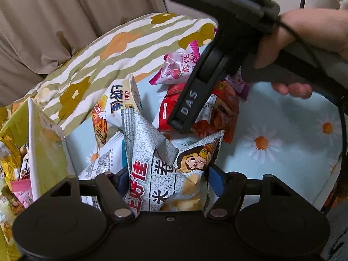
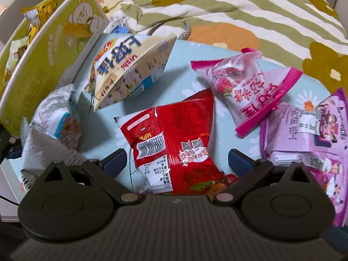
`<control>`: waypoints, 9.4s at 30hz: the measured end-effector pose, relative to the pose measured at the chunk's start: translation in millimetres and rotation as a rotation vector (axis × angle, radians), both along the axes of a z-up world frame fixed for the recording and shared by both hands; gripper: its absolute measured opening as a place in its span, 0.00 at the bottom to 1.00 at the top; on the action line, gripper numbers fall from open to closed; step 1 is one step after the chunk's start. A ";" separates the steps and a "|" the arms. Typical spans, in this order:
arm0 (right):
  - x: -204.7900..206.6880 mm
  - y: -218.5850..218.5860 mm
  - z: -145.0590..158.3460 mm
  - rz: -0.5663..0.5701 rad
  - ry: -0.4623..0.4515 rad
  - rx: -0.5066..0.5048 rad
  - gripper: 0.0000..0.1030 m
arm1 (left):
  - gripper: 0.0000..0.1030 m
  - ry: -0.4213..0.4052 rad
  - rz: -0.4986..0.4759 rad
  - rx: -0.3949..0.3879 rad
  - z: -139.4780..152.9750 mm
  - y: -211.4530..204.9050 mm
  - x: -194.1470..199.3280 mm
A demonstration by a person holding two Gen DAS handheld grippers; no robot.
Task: Organize snacks
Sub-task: 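Grasp the grey rice-cracker bag with the left tool while the right tool grasps the red bag, then carry both bags into the yellow-green box and open both tools to release them, then move both tools back over the remaining snack bags, then grasp the pink candy bag with the left tool while the right tool grasps the purple bag, then carry both bags into the yellow-green box and open both tools to release them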
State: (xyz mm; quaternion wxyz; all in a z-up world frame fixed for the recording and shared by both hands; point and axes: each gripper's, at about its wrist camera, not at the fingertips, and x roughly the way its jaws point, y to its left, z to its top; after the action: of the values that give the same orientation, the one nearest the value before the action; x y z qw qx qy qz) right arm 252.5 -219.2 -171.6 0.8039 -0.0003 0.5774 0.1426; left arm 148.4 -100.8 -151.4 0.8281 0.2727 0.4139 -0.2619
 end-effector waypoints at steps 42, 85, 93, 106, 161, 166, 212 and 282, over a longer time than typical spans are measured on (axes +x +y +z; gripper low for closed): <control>-57.3 54.6 156.4 0.121 -0.283 0.067 0.66 | 0.72 -0.271 0.316 -0.065 110.3 106.3 -57.7; -27.7 265.6 147.2 -0.193 -0.262 0.166 0.68 | 1.00 -0.165 0.541 -0.340 118.2 328.6 26.1; -18.0 280.8 122.2 -0.180 -0.224 0.117 0.95 | 1.00 -0.158 0.554 -0.316 111.4 333.5 27.4; -38.8 282.0 131.4 -0.176 -0.334 0.105 1.00 | 1.00 -0.139 0.533 -0.330 109.3 330.2 15.2; -48.5 -128.8 61.0 -0.313 -0.251 -0.035 1.00 | 1.00 -0.040 0.092 -0.252 24.5 -120.4 125.3; -36.6 -135.8 41.1 -0.274 -0.236 -0.038 1.00 | 1.00 0.015 0.095 -0.217 -5.2 -140.0 143.7; 0.0 -117.8 3.2 -0.111 -0.203 0.002 0.78 | 0.49 0.075 0.307 -0.219 -0.7 -100.4 115.4; 47.8 263.8 173.4 -0.062 -0.413 0.149 0.75 | 1.00 -0.174 0.533 -0.398 143.8 300.4 108.5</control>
State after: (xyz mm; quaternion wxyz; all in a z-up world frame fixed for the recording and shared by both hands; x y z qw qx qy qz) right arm 300.3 44.6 1.8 0.9070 0.0474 0.3880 0.1569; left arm 256.9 199.6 -7.7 0.9366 0.0093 0.3392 -0.0876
